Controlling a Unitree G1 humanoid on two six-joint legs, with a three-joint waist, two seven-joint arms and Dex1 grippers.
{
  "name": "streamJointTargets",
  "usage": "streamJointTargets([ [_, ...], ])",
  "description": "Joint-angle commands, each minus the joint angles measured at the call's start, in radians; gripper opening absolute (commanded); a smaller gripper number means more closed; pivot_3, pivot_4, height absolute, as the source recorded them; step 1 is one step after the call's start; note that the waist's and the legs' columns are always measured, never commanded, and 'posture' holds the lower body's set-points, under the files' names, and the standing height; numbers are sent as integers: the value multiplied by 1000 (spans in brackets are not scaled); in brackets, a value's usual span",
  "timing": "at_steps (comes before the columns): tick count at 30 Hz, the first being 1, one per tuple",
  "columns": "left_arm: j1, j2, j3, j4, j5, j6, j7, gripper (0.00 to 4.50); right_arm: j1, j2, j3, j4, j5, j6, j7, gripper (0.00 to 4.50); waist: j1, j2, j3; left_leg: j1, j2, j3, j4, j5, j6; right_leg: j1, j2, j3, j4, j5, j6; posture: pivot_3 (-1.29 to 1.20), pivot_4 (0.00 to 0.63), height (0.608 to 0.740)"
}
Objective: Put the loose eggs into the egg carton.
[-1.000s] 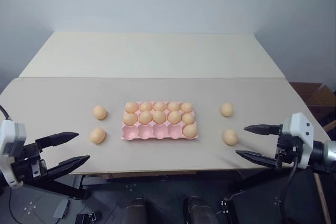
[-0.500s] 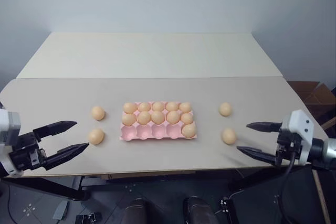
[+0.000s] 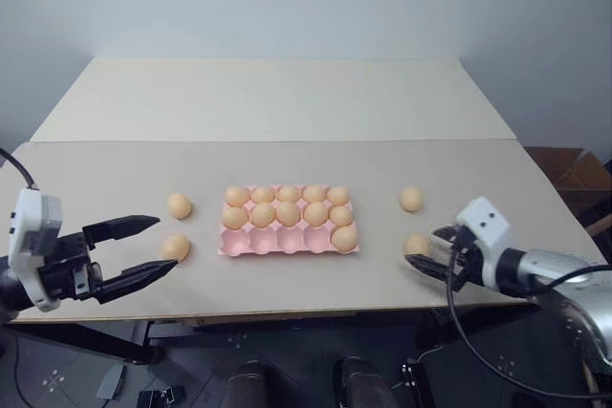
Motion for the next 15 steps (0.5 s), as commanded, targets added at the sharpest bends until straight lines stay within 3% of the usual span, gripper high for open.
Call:
streamJointTargets([
  [1,-11,16,12,-4,8,-16,-10,4500,-38,30,29,21,-54,16,-60,3891,0,0,0,0,0,0,0,0,0,0,0,0,0,0,0,0,150,740],
  [5,-14,14,8,-9,18,-20,-6,4500,-66,43,41,22,-40,30,-43,2414,1,0,0,0,0,0,0,0,0,0,0,-1,0,0,0,0,150,740],
  [7,-14,11,6,-14,22,-22,-3,4500,-78,50,39,12,-27,43,-37,1942,0,0,0,0,0,0,0,0,0,0,0,-1,0,0,0,0,150,740],
  [11,-16,6,8,-18,25,-20,-2,4500,-123,68,35,-37,-10,68,-44,1942,0,0,0,0,0,0,0,0,0,0,1,-1,0,0,0,0,150,740],
  [15,-15,5,9,-20,24,-16,-3,4500,-284,152,109,-110,30,121,-60,1942,-18,0,0,0,1,0,0,0,0,-1,1,0,1,0,2,0,150,740],
])
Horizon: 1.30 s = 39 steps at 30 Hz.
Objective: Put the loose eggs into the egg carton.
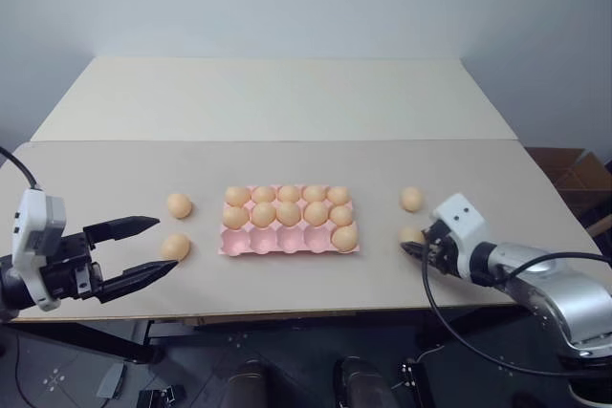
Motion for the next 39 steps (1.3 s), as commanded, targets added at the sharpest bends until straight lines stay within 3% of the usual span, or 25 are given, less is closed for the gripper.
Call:
streamJointTargets([
  [1,-8,5,14,-22,-5,-16,-1,4500,-120,70,69,-84,29,34,-21,1942,-8,0,0,0,0,0,0,0,0,0,1,0,0,0,0,0,150,740],
  [11,-4,-8,16,-41,-13,-12,15,4500,-205,201,358,-17,-101,-3,-76,1942,-4,0,0,-3,-1,-1,0,0,0,-2,-1,-2,0,4,-1,0,150,740],
  [14,0,-11,17,-44,-14,-13,17,4500,-210,218,375,-20,-112,-10,-71,2681,-3,0,0,-3,-1,-1,0,0,0,-2,-2,-2,0,4,-1,0,150,740],
  [18,-5,-10,12,-39,-12,-14,18,4500,-214,235,360,-47,-117,-7,-71,4090,-4,0,0,-2,0,-1,0,0,0,-2,-1,-2,1,4,-1,0,150,740],
  [19,-8,-10,8,-37,-11,-16,18,4500,-216,234,345,-62,-112,1,-69,4420,-4,0,0,-2,0,-1,0,0,0,-2,0,-3,2,4,-1,0,150,740],
  [20,-11,-9,5,-34,-10,-17,17,4500,-216,228,323,-81,-100,10,-63,4469,-4,0,0,-2,0,-1,0,0,0,-2,0,-3,2,4,-1,0,150,740],
  [27,-5,-5,21,-14,2,-23,2,4500,-126,68,-31,-218,68,76,65,4469,3,0,0,-3,-1,-1,0,0,0,-2,-1,-3,0,4,0,0,150,740],
  [32,14,-10,40,15,14,-29,-8,4500,65,-44,-275,-223,127,37,151,4469,6,-1,0,-3,-1,-1,0,-1,0,-2,-1,-3,-1,3,0,0,150,740],
  [39,57,-20,71,79,43,-46,-30,4500,333,-85,-437,-174,80,-96,203,4469,-2,-1,0,0,0,-1,0,0,0,0,0,-2,1,-3,2,0,150,740],
])
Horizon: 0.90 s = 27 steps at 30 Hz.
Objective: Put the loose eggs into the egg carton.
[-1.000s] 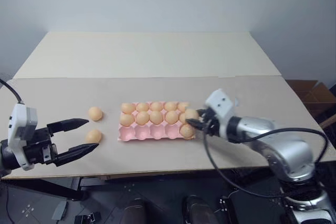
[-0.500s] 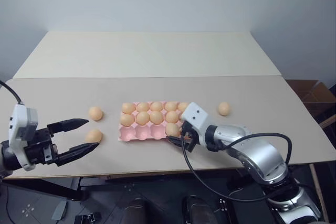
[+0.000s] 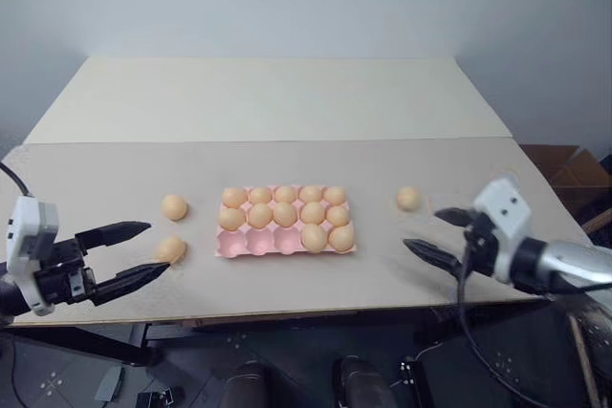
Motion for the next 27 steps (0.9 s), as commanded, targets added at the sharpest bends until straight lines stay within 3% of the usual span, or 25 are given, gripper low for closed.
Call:
streamJointTargets([
  [1,16,1,49,13,7,-27,-15,4500,80,-10,-88,10,-18,-74,17,4469,0,0,0,1,0,0,0,0,0,1,0,0,0,0,0,0,150,740],
  [6,30,-5,62,-1,0,-28,-10,4500,144,14,-94,24,-37,-87,-25,4469,-2,0,0,3,0,0,0,0,0,3,-1,1,-1,0,1,0,150,740],
  [12,34,-8,66,-14,-3,-26,-1,4500,88,25,-68,44,-25,-72,-71,4469,-2,0,0,2,0,0,0,0,0,2,-1,2,-1,0,0,0,150,740],
  [17,23,-4,57,-16,-3,-24,8,4500,-52,44,46,119,-53,-65,-133,4469,-4,0,0,2,0,0,0,0,0,1,-1,2,0,0,0,0,150,740],
  [21,8,-1,48,-22,-4,-22,16,4500,-263,121,219,303,-166,-47,-272,4469,-5,0,0,1,0,0,0,0,0,0,-1,2,-1,1,-1,0,150,740],
  [27,21,-11,61,-43,-5,-21,20,4500,-476,234,343,588,-292,-92,-377,4469,-5,0,0,-3,0,2,0,0,0,-3,0,2,0,5,-7,0,150,740],
])
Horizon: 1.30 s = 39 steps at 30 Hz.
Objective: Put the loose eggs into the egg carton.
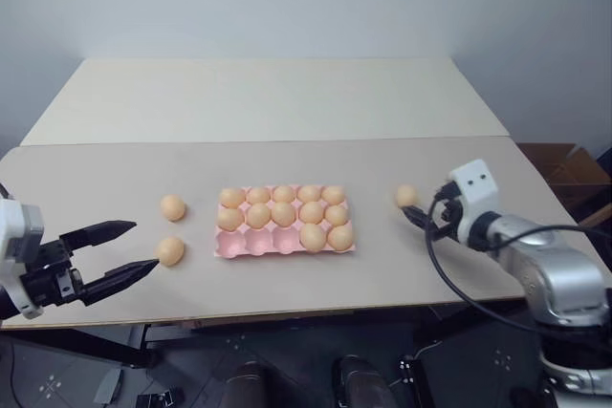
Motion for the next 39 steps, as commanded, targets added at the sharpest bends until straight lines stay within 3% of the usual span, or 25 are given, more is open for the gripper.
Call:
streamJointTargets([
  [1,10,-3,29,-36,-12,-6,5,4500,-85,38,35,110,-58,-28,-44,4469,1,0,0,-2,0,0,0,0,0,-2,0,0,0,1,1,0,150,740],
  [6,25,-5,44,-44,-15,-7,9,4500,-140,96,71,244,-117,-81,-70,4469,2,0,0,-6,0,-1,-1,0,0,-6,0,-1,0,3,6,0,150,740],
  [7,27,-5,46,-45,-15,-7,9,4500,-149,108,69,261,-122,-101,-74,4305,1,0,0,-7,0,-1,-1,0,0,-6,0,-1,0,3,6,0,150,740],
  [9,32,-7,51,-51,-16,-6,10,4500,-158,127,60,261,-122,-121,-77,3906,-1,0,0,-7,0,-1,-1,0,0,-6,0,-1,0,3,6,0,150,740],
  [15,38,-6,56,-57,-16,-8,12,4500,-145,134,52,117,-86,-77,-45,2001,-2,0,0,-5,0,-1,-1,0,0,-6,1,-1,2,4,6,0,150,740],
  [20,49,-7,63,-66,-21,-4,9,4500,-152,172,91,-138,-13,43,-17,2001,-5,1,0,-5,1,-1,-1,0,0,-6,2,-1,2,3,6,0,150,740],
  [24,63,-6,63,-71,-23,1,6,4500,-189,237,194,-312,79,149,33,2001,-7,1,0,-5,2,-1,-1,0,0,-6,2,-1,3,3,6,0,150,740],
  [35,77,-6,70,-79,-23,8,11,4500,-193,298,498,-323,13,144,19,2001,0,0,-1,-3,0,0,0,1,-1,-5,-1,-1,3,2,3,0,150,740],
  [39,82,-5,74,-81,-23,10,10,4500,-200,303,524,-314,-9,135,23,3192,-2,0,-1,-3,1,0,0,1,-1,-6,0,-2,4,3,4,0,150,740],
])
